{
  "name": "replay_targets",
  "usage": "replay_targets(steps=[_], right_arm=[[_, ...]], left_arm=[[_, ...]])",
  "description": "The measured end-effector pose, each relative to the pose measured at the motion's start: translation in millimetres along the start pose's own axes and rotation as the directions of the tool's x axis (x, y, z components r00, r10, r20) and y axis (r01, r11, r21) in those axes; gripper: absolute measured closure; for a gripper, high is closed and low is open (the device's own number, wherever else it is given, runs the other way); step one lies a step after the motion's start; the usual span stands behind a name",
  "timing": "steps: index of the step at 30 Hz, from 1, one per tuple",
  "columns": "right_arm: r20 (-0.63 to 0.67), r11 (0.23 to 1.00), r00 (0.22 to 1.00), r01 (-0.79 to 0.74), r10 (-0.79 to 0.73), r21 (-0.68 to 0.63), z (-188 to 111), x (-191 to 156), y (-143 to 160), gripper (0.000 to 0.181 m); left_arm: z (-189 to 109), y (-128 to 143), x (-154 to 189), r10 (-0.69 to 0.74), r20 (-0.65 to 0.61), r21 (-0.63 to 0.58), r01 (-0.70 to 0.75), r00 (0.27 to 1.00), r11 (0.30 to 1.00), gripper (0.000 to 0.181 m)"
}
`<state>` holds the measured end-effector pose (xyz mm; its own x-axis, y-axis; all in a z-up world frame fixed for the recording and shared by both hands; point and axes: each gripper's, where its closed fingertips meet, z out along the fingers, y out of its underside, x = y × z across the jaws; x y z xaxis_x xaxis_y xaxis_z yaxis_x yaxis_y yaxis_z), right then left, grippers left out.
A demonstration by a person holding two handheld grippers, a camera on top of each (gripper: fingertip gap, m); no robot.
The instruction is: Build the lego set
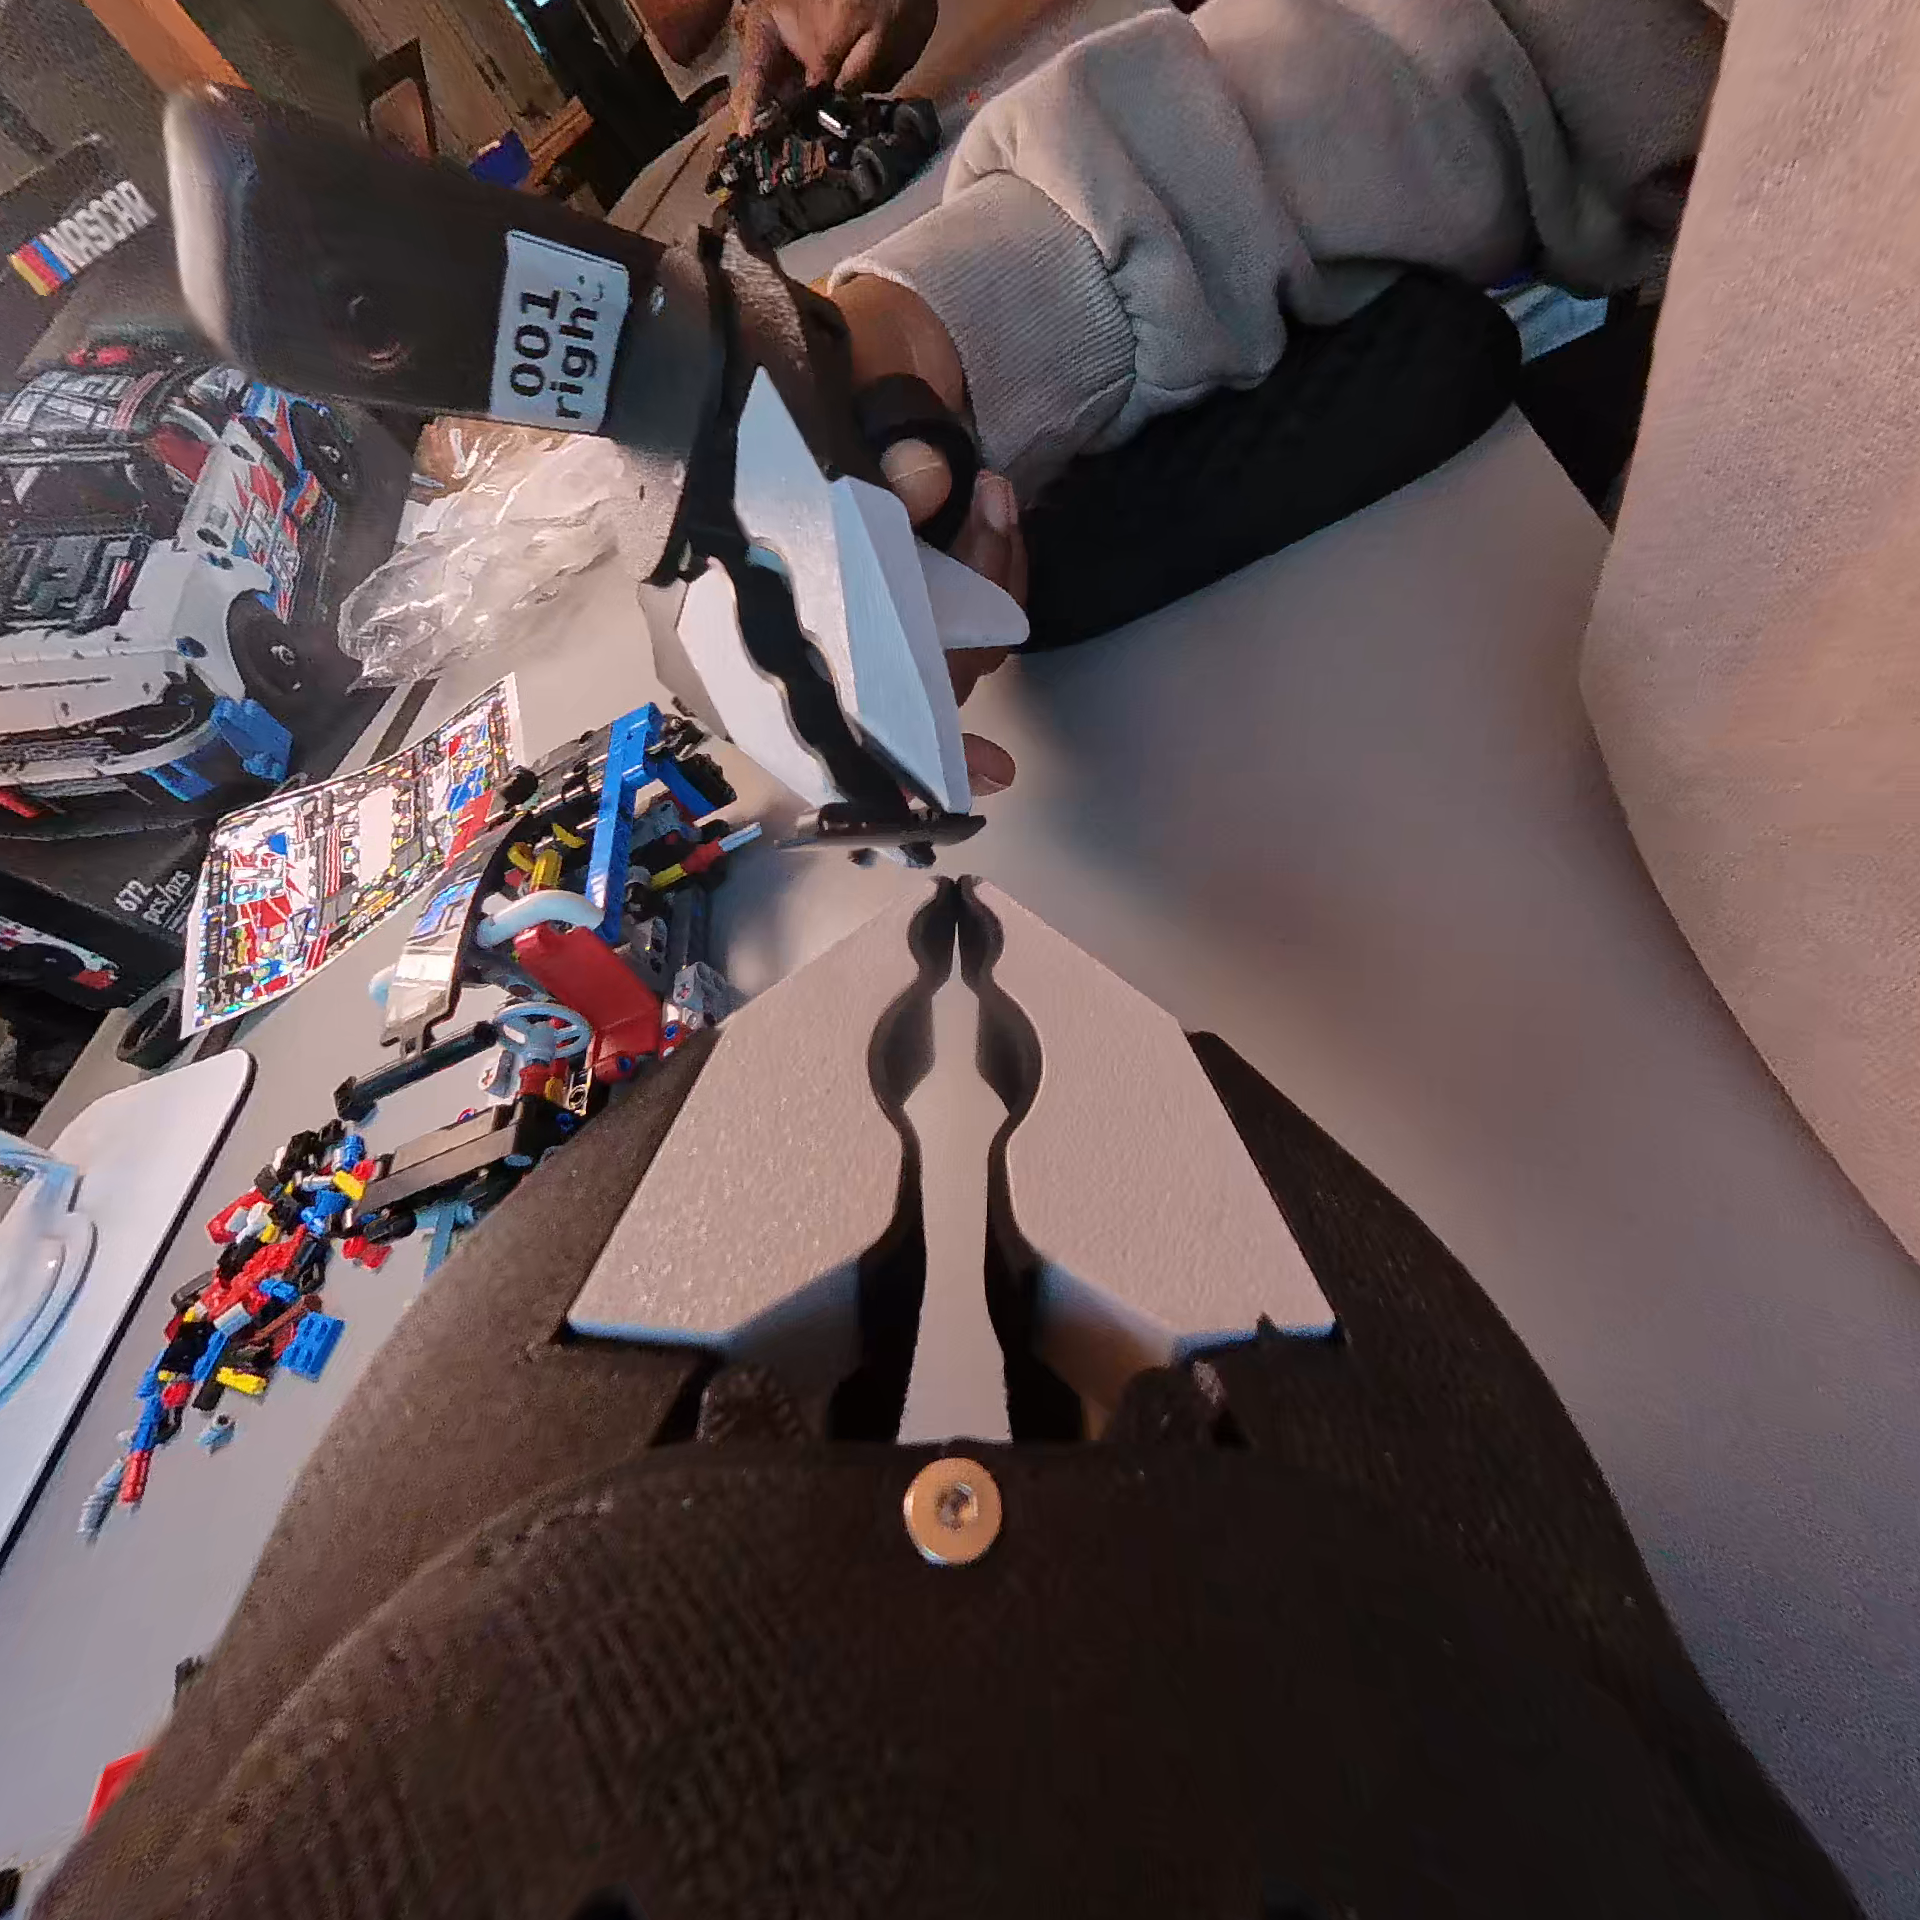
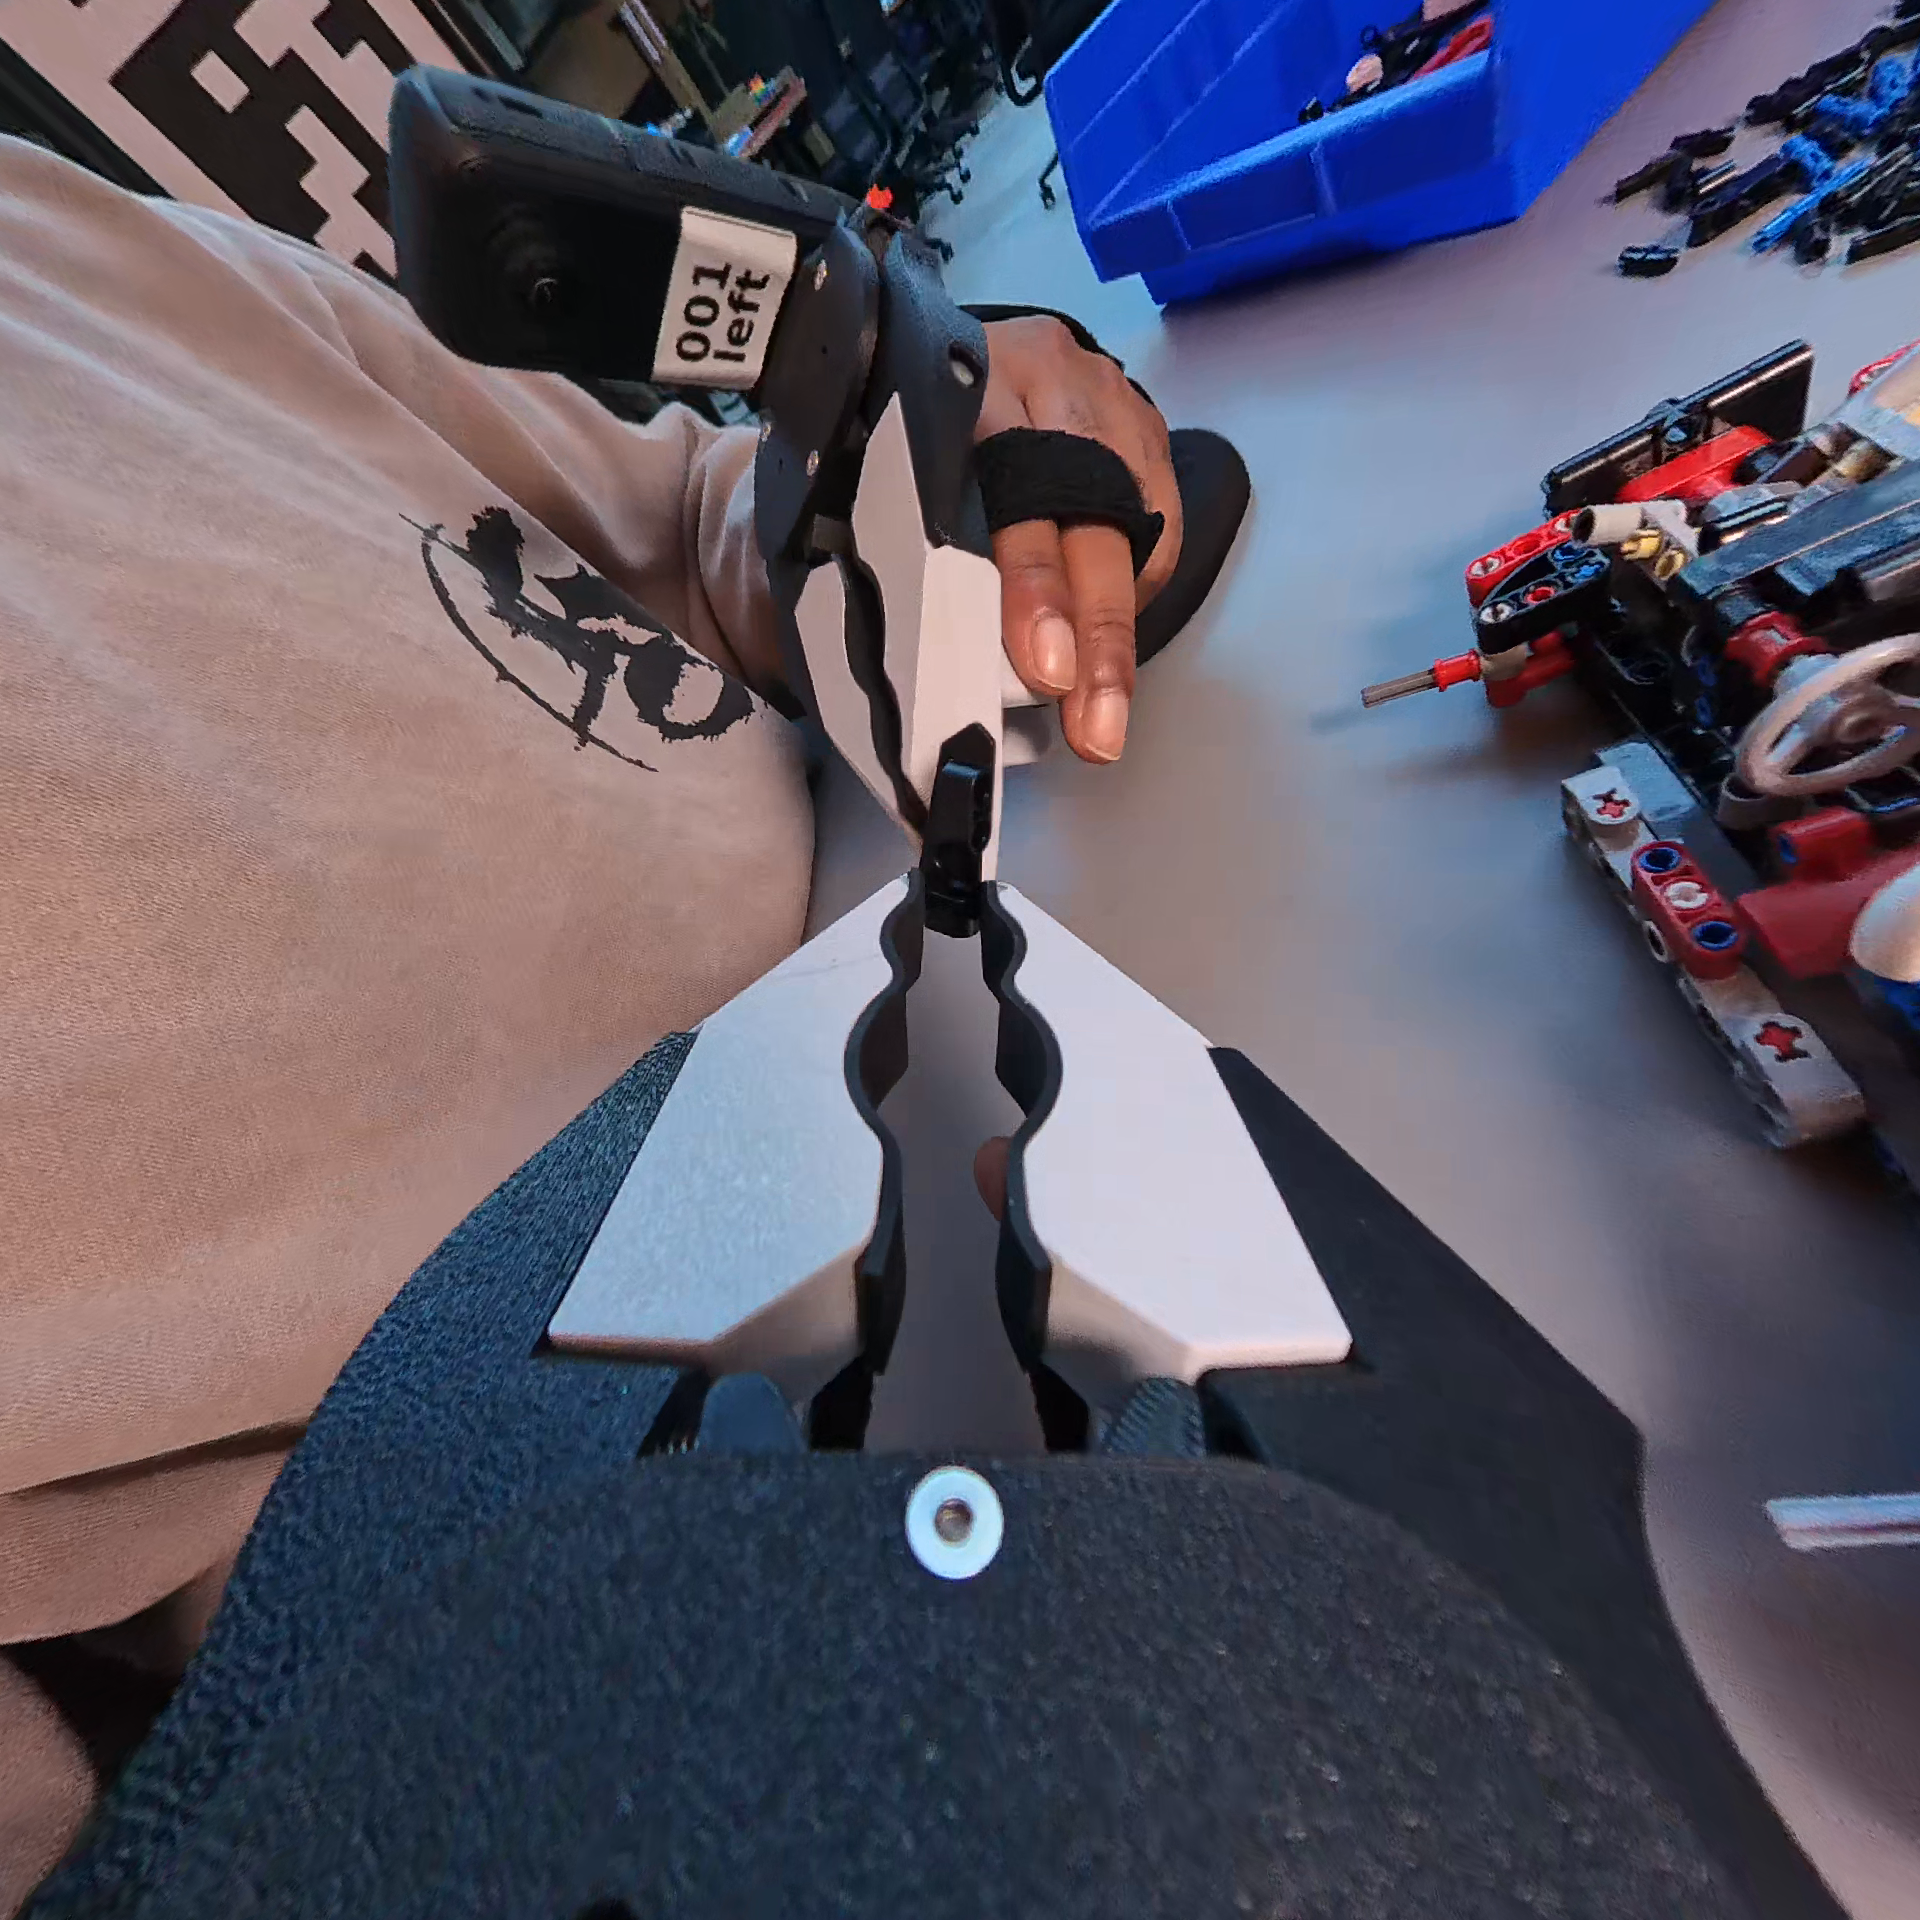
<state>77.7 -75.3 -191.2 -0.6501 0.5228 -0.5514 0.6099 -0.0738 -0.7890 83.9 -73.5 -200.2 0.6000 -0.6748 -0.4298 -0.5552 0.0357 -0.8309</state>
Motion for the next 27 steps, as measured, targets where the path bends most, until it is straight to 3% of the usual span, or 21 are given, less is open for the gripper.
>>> replay_targets(steps=[3, 5, 7, 10, 16, 18, 22, 25, 27], right_arm=[[0.016, 0.999, 1.000, -0.018, 0.017, 0.034, -3, -1, -4, 0.174], [0.032, 0.998, 0.999, -0.034, 0.033, 0.050, -5, -1, -6, 0.174], [0.063, 0.997, 0.997, -0.046, 0.043, 0.059, -6, -5, -6, 0.174], [0.097, 0.997, 0.993, -0.067, 0.062, 0.047, -4, -8, -4, 0.174], [0.202, 0.984, 0.963, -0.174, 0.176, -0.030, 1, -14, 5, 0.174], [0.220, 0.978, 0.953, -0.202, 0.208, -0.049, 2, -14, 8, 0.174], [0.228, 0.973, 0.946, -0.231, 0.230, -0.023, -1, -12, 3, 0.174], [0.210, 0.961, 0.942, -0.276, 0.263, 0.034, -5, -3, -5, 0.173], [0.187, 0.956, 0.949, -0.275, 0.253, 0.099, -11, 4, -14, 0.169]], left_arm=[[-5, -3, -17, -0.059, 0.066, 0.044, 0.056, 0.996, 0.997, 0.181], [-10, -8, -27, -0.099, 0.101, 0.096, 0.089, 0.990, 0.991, 0.167], [-12, -9, -30, -0.121, 0.091, 0.118, 0.110, 0.988, 0.987, 0.150], [-12, -16, -23, -0.089, 0.043, 0.151, 0.082, 0.995, 0.985, 0.145], [-6, -16, -7, 0.059, -0.046, 0.106, -0.054, 0.997, 0.993, 0.156], [-6, -14, -10, 0.071, -0.023, 0.097, -0.068, 0.997, 0.993, 0.172], [-10, -12, -15, 0.076, 0.006, 0.085, -0.076, 0.997, 0.993, 0.177], [-9, -3, -17, -0.014, -0.013, 0.053, 0.015, 1.000, 0.998, 0.180], [-7, 2, -22, -0.162, -0.030, 0.036, 0.163, 0.986, 0.986, 0.181]])
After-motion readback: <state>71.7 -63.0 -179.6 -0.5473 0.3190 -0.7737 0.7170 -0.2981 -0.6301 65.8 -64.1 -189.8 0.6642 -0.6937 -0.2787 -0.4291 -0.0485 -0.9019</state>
